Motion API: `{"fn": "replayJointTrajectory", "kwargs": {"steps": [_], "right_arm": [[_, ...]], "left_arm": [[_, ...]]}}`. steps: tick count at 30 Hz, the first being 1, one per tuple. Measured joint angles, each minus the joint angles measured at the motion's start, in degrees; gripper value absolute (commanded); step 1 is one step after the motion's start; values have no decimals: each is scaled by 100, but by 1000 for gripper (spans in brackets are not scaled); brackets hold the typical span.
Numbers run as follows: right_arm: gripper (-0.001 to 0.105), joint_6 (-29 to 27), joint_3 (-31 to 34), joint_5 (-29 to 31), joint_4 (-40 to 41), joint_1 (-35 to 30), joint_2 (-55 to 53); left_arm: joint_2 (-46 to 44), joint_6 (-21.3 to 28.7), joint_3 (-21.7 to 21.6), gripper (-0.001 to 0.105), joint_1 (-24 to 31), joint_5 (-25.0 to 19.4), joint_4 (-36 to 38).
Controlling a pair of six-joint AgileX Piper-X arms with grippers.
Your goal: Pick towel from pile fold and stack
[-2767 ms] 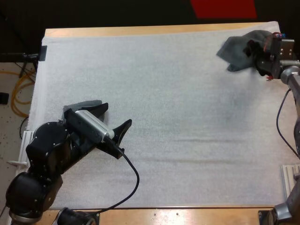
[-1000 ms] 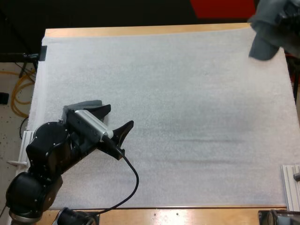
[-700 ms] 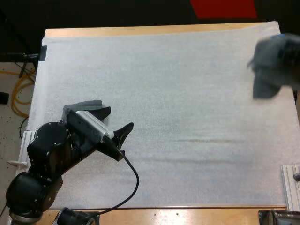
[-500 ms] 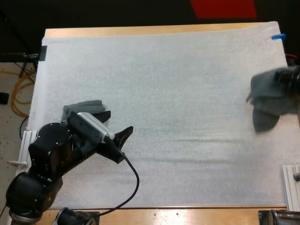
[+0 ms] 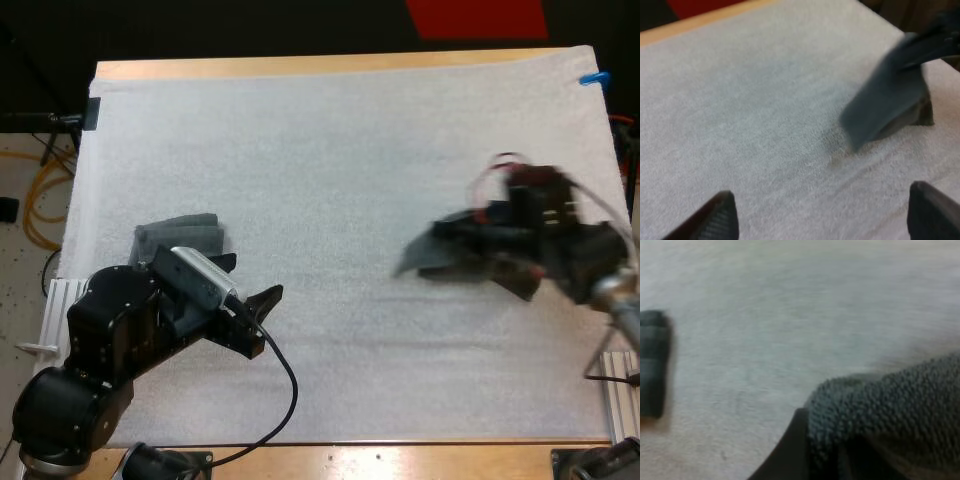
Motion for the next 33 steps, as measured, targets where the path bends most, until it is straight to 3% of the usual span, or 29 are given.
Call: {"fn": "replayJointTrajectory", "kwargs": {"steps": [4, 5, 7, 9, 12, 14, 23, 30, 33], "right_arm": [[10, 38, -91, 13, -702, 549, 561], [16, 44, -137, 18, -796, 631, 683], [31, 66, -253, 29, -902, 712, 892], [54, 77, -359, 29, -932, 721, 1021], [81, 54, -489, 29, -968, 721, 1043], [84, 1, -635, 32, -904, 721, 1022], [76, -332, -787, 221, 126, 721, 330], [76, -565, -787, 879, 1276, 721, -448], [76, -700, -795, 1141, 1770, 721, -767]], "left_arm": [[0, 0, 0, 68, 0, 196, -2], [0, 0, 0, 68, 0, 211, -2], [0, 0, 0, 68, 0, 269, -2], [0, 0, 0, 68, 0, 299, -2], [0, 0, 0, 68, 0, 315, 5], [0, 0, 0, 68, 0, 314, 11], [0, -4, 0, 68, 0, 314, 11], [0, -93, 0, 68, 0, 311, 164], [0, -123, 0, 68, 0, 45, 479]]}}
